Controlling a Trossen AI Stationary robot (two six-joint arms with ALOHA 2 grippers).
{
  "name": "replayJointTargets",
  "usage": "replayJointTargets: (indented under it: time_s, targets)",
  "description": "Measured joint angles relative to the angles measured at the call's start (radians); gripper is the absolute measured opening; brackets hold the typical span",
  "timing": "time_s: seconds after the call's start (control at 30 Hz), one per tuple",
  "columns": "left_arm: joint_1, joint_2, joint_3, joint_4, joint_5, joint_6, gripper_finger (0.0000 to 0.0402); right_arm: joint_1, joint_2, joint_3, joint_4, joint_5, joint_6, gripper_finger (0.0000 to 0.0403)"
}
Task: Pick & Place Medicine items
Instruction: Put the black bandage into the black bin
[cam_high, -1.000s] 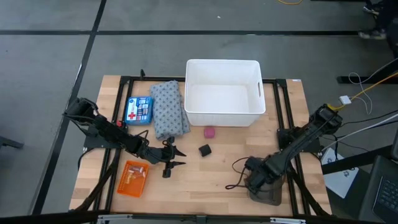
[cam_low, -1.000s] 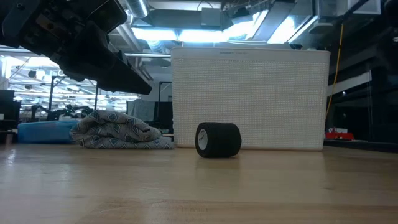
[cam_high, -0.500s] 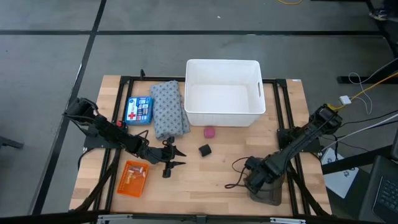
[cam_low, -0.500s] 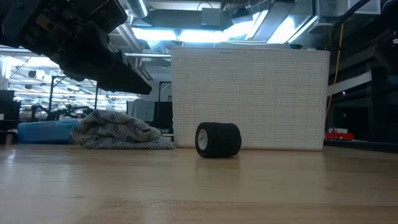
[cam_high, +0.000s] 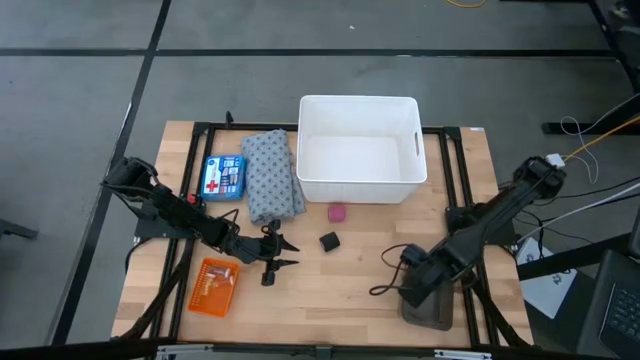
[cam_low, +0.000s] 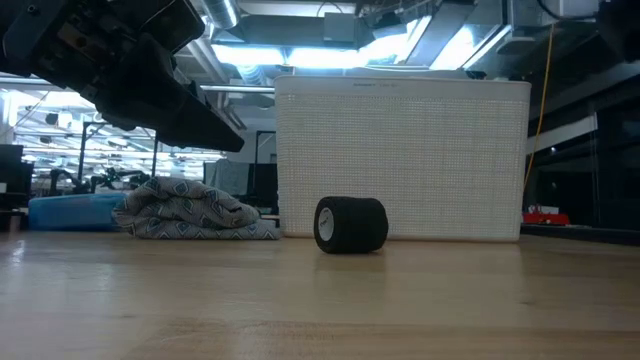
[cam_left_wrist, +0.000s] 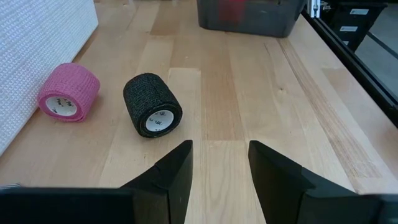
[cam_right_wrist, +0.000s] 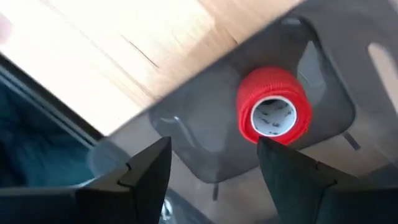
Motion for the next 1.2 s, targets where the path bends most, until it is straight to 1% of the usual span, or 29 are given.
replayJointTargets:
  time_s: [0.13, 0.2, 0.27, 0.37, 0.5, 0.63, 0.7, 0.77, 0.93, 1.03, 1.13, 1.2]
  targets:
    - [0.0, 0.0, 0.0, -0.002, 0.0, 0.0, 0.0154, 0.0, -0.059, 0.0, 0.0, 0.064, 0.001, 0.0236]
    - [0.0, 0.0, 0.0, -0.002, 0.0, 0.0, 0.0153, -0.002, -0.078, 0.0, 0.0, 0.127, -0.034, 0.0236]
    - [0.0, 0.0, 0.0, -0.003, 0.0, 0.001, 0.0152, -0.012, -0.093, 0.0, 0.003, 0.214, -0.093, 0.0236]
    - [0.0, 0.0, 0.0, -0.001, 0.0, 0.0, 0.015, -0.037, -0.1, 0.0, 0.012, 0.386, -0.189, 0.0236]
    - [0.0, 0.0, 0.0, 0.0, 0.0, -0.002, 0.015, -0.101, -0.09, 0.0, 0.086, 0.613, -0.322, 0.0236]
    - [0.0, 0.0, 0.0, 0.0, 0.0, -0.007, 0.0151, -0.178, -0.057, 0.0, 0.203, 0.727, -0.416, 0.0236]
    - [0.0, 0.0, 0.0, 0.0, 0.0, -0.016, 0.0152, -0.21, -0.03, 0.0, 0.257, 0.746, -0.452, 0.0236]
    - [-0.001, 0.0, 0.0, -0.001, 0.0, -0.028, 0.0152, -0.236, 0.002, 0.0, 0.3, 0.743, -0.481, 0.0236]
    - [-0.001, 0.0, 0.0, -0.026, -0.001, -0.052, 0.015, -0.284, 0.104, 0.0, 0.397, 0.664, -0.506, 0.0236]
    - [-0.001, 0.0, 0.0, -0.024, -0.024, -0.077, 0.0151, -0.299, 0.161, 0.0, 0.459, 0.633, -0.518, 0.0236]
    - [0.014, 0.0, 0.0, -0.014, -0.111, -0.15, 0.0154, -0.302, 0.183, 0.0, 0.497, 0.636, -0.516, 0.0235]
    - [0.025, 0.003, 0.0, -0.017, -0.209, -0.194, 0.0154, -0.302, 0.183, 0.0, 0.512, 0.671, -0.512, 0.0235]
